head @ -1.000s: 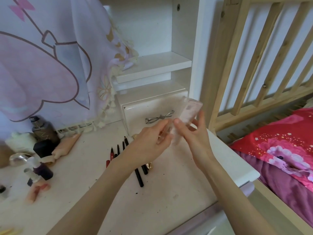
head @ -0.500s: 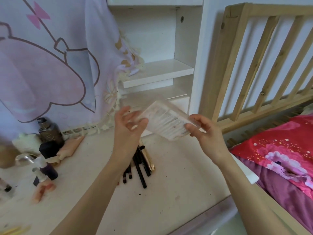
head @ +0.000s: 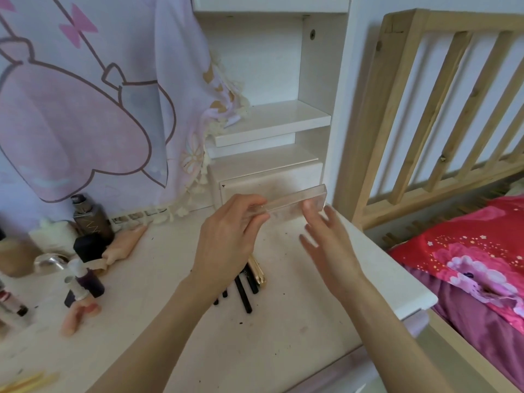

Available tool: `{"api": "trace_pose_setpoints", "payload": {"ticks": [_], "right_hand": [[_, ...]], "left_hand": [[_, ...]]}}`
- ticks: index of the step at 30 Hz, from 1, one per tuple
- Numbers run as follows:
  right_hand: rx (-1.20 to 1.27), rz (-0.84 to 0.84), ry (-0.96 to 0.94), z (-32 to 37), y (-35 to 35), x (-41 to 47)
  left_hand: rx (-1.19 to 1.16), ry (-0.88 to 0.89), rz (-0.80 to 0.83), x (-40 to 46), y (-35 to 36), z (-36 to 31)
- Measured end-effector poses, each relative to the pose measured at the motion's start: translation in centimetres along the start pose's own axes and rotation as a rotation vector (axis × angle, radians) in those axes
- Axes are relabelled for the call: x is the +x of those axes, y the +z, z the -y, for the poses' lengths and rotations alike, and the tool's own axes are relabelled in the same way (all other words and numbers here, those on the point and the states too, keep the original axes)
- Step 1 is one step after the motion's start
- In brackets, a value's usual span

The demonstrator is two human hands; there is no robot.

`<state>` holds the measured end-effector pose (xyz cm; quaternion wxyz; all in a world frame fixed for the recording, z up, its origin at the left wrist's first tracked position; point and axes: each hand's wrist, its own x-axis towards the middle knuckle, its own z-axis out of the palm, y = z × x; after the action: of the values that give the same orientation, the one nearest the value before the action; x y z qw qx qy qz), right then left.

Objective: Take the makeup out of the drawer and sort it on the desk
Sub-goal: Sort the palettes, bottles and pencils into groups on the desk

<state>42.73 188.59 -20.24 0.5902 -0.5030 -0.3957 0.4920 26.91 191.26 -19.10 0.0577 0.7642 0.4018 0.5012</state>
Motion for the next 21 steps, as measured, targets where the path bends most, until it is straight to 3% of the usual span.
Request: {"api": "trace_pose_setpoints", "payload": {"ticks": [2, 4, 8, 12, 21], "right_hand": [[0.200, 0.118, 0.056, -0.8, 0.4, -0.1], [0.279, 0.175, -0.010, -1.3, 0.7, 0.3], [0.209, 0.186, -0.178, -1.1, 1.0, 0.8], [0.169, 0.201, -0.270, -1.5, 0.7, 0.9], [0.013, 0.141, -0.318, -2.1, 0.3, 1.3]], "left_hand": [[-0.007, 0.003, -0.031, -0.5, 0.4, -0.3], [-0.028, 0.026, -0.007, -0.8, 0.6, -0.8], [-0.143, 0.002, 0.106, -0.9, 0.2, -1.4], [-0.274, -0.139, 0.159, -0.8, -0.3, -1.9], [-0.454, -0.235, 0.401, 0.6, -1.2, -2.5]]}}
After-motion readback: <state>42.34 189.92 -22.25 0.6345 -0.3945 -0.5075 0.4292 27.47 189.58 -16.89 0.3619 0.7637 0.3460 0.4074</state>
